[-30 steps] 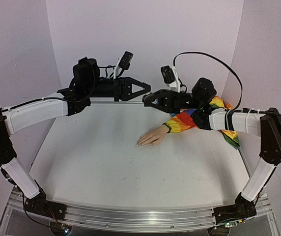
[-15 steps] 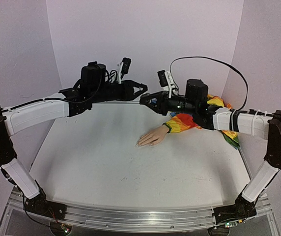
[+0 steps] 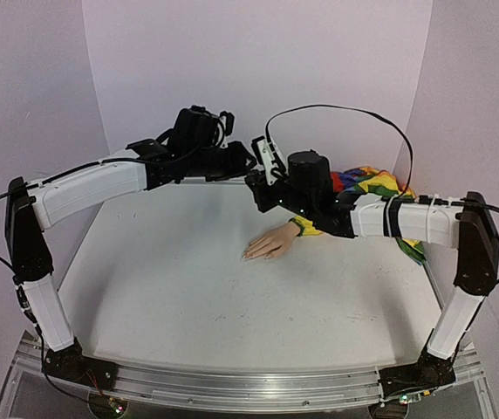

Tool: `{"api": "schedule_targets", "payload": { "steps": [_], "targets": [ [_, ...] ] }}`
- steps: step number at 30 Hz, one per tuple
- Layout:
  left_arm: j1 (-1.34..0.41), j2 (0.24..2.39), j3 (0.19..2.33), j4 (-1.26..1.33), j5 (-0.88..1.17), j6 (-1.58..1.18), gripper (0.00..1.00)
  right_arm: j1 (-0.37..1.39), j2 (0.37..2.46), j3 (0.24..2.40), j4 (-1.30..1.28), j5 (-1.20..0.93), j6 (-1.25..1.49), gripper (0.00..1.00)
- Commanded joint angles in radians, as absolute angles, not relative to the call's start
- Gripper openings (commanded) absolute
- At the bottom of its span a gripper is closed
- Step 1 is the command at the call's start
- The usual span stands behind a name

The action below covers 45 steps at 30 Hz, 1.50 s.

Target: Paint the nails

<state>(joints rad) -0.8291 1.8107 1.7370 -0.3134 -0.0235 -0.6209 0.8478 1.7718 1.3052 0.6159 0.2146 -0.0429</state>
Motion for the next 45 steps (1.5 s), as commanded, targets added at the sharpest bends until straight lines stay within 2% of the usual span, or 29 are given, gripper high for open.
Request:
{"api": "schedule_targets", "payload": {
  "steps": [1,2,4,5,9,13,19,27,38,41,43,45],
  "targets": [
    [-0.818,1.679,1.64,-0.283,0.101,-0.508,0.46,0.739,1.69,1.275,0.666,0.002,0.043,0.0],
    [-0.807,1.655,1.604,-0.248,0.15,-0.501,0.65,0.716,1.681,1.264,0.666,-0.131,0.066,0.0],
    [-0.788,1.606,1.534,-0.176,0.252,-0.484,0.78,0.668,1.662,1.254,0.667,-0.404,0.109,0.0],
    [-0.777,1.585,1.504,-0.14,0.308,-0.48,0.82,0.651,1.657,1.253,0.667,-0.574,0.129,0.0],
    [-0.715,1.51,1.382,0.053,0.61,-0.493,0.95,0.631,1.636,1.273,0.671,-0.939,0.212,0.0],
    [-0.705,1.469,1.338,0.238,0.784,-0.511,0.98,0.63,1.636,1.3,0.778,-1.14,0.352,0.0],
    [-0.723,1.489,1.351,0.372,0.857,-0.525,0.86,0.631,1.657,1.289,1.046,-1.159,0.592,0.0],
    [-0.753,1.542,1.411,0.383,0.883,-0.52,0.59,0.631,1.702,1.301,1.193,-1.146,0.708,0.0],
    [-0.753,1.61,1.48,0.388,0.832,-0.548,0.48,0.63,1.721,1.299,1.222,-1.167,0.724,0.0],
    [-0.753,1.627,1.494,0.387,0.848,-0.557,0.39,0.63,1.716,1.294,1.223,-1.16,0.714,0.0],
    [-0.753,1.632,1.492,0.386,0.849,-0.554,0.28,0.63,1.707,1.283,1.221,-1.14,0.7,0.0],
    [-0.753,1.631,1.483,0.387,0.836,-0.549,0.21,0.63,1.703,1.275,1.221,-1.125,0.68,0.0]
  ]
}}
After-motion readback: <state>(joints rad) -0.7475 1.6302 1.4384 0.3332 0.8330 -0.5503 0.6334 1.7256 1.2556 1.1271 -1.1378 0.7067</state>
